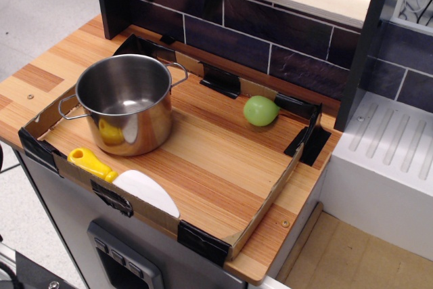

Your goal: Upright metal pot

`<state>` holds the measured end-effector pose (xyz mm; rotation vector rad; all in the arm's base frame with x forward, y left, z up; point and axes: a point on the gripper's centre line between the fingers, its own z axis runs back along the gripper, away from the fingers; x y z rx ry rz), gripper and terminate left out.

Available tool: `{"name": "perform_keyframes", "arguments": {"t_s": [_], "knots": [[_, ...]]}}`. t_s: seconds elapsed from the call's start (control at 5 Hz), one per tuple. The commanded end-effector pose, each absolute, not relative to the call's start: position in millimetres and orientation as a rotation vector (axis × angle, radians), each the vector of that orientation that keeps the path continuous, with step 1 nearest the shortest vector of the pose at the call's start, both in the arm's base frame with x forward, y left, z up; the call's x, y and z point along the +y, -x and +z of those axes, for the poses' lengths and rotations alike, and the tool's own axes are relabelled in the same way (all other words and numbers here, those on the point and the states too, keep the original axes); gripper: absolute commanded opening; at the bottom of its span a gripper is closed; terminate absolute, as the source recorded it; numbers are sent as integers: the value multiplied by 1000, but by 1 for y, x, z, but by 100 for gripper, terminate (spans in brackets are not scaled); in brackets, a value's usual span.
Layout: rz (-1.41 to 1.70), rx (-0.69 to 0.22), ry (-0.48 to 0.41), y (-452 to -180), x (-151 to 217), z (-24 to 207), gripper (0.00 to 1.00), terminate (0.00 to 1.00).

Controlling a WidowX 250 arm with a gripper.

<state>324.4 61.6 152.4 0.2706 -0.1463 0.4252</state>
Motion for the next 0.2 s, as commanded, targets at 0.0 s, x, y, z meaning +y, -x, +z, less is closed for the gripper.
{"name": "perform_keyframes", "arguments": {"t_s": [0.0], "knots": [[459, -177, -125, -322, 69, 227, 100, 100]]}}
